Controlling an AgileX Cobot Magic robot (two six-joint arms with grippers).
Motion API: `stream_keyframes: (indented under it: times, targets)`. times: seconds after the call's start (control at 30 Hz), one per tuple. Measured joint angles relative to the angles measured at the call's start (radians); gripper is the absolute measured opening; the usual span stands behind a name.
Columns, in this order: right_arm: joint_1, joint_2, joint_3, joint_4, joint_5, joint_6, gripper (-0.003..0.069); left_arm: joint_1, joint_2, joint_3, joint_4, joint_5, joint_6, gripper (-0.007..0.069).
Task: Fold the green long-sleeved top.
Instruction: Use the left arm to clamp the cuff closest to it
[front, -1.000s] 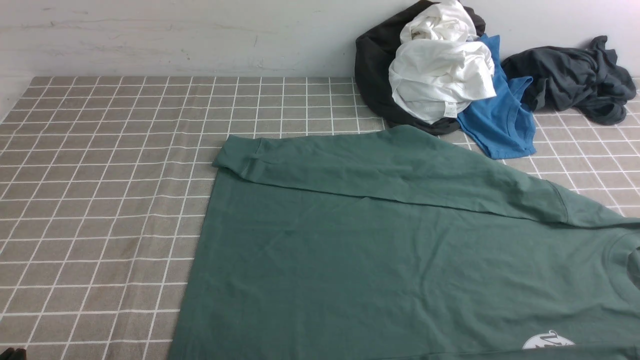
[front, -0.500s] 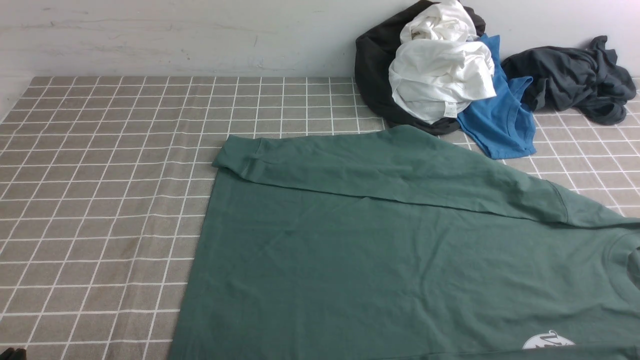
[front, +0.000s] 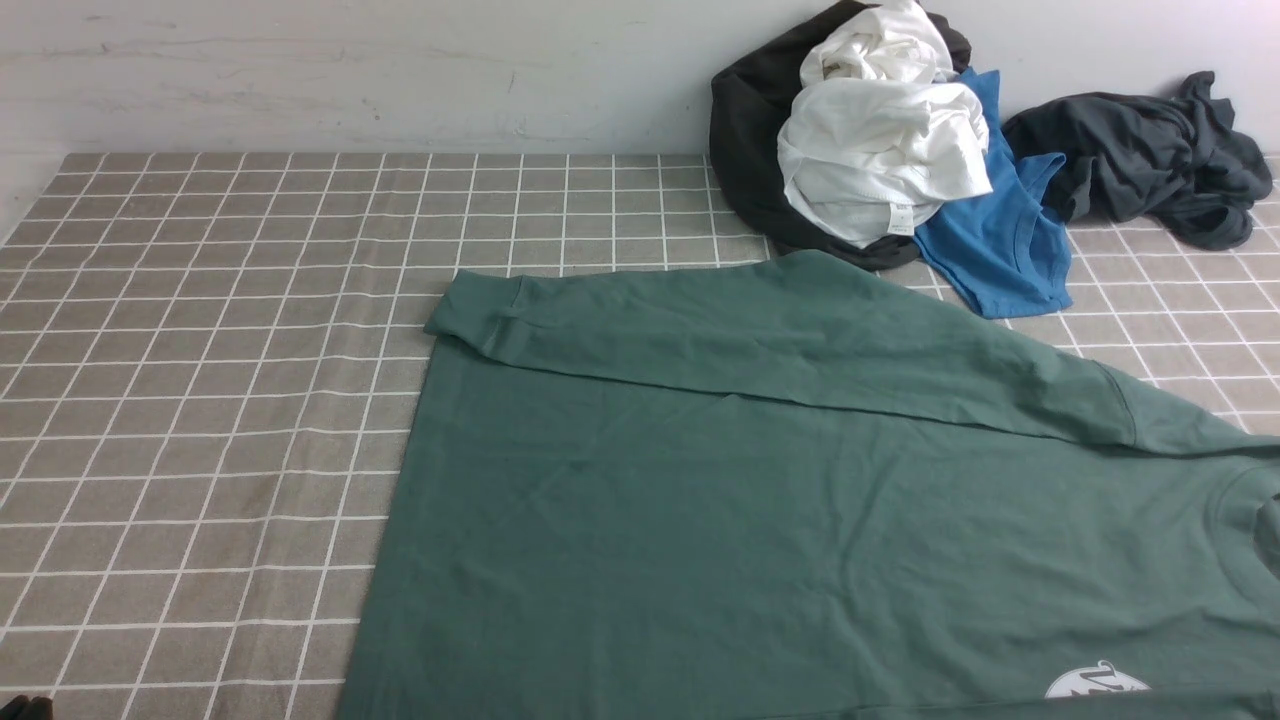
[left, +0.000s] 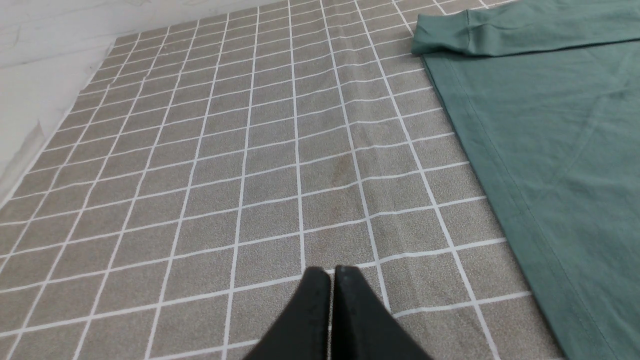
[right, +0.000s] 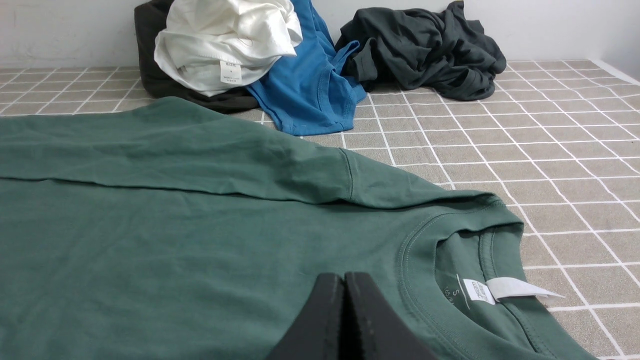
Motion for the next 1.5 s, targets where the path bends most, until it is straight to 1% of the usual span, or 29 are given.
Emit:
stream_keyframes:
  times: [0.47,0.6,0.73,0.87,1.0,1.03,1.07,1.1,1.13,1.17,1.2,1.23,1.27,1.3,1.33,1.5]
  targets:
    - [0.000,0.000,0.000,0.000,0.000,0.000,-0.0014,0.000,0.000,0.000,-0.001,0.000,0.000,-0.0007]
    - [0.000,0.000,0.000,0.000,0.000,0.000,-0.0014,0.000,0.000,0.000,-0.021,-0.001,0.000,-0.0007]
    - [0.000,0.000,0.000,0.002,0.000,0.000,-0.0014,0.000,0.000,0.000,-0.078,-0.005,0.000,-0.0007]
    - [0.000,0.000,0.000,0.026,0.000,0.000,-0.0014,0.000,0.000,0.000,-0.167,-0.031,0.000,-0.0007]
    - [0.000,0.000,0.000,0.171,0.000,0.015,-0.0014,0.000,0.000,0.000,-0.393,-0.041,-0.032,-0.0007]
    - [0.000,0.000,0.000,0.274,0.000,0.041,-0.0014,0.000,0.000,0.000,-0.527,-0.046,-0.059,-0.0007]
    - [0.000,0.000,0.000,0.367,0.000,0.073,-0.0014,0.000,0.000,0.000,-0.610,-0.049,-0.081,-0.0007]
    - [0.000,0.000,0.000,0.387,0.000,0.080,-0.0014,0.000,0.000,0.000,-0.631,-0.050,-0.081,-0.0007]
    - [0.000,0.000,0.001,0.472,0.001,0.112,-0.0014,0.000,0.000,0.000,-0.714,-0.054,-0.099,-0.0007]
    - [0.000,0.000,0.001,0.643,0.003,0.174,-0.0014,0.000,0.000,0.000,-0.863,-0.059,-0.114,-0.0007]
    - [0.000,0.000,0.001,0.752,0.000,0.204,-0.0014,0.000,0.000,0.000,-0.957,-0.067,-0.118,-0.0007]
    - [0.000,0.000,0.000,0.814,-0.001,0.215,-0.0014,0.000,0.000,0.000,-0.996,-0.078,-0.118,-0.0007]
    - [0.000,0.000,0.000,0.827,-0.003,0.215,-0.0014,0.000,0.000,0.000,-1.004,-0.078,-0.118,-0.0007]
    - [0.000,0.000,0.000,0.898,-0.008,0.215,-0.0014,0.000,0.000,0.000,-1.051,-0.094,-0.112,-0.0007]
    - [0.000,0.000,0.000,0.926,-0.013,0.203,-0.0014,0.000,0.000,0.000,-1.073,-0.104,-0.107,-0.0007]
    - [0.000,0.000,0.000,0.938,-0.038,0.098,-0.0014,0.000,0.000,0.000,-1.130,-0.124,-0.085,-0.0007]
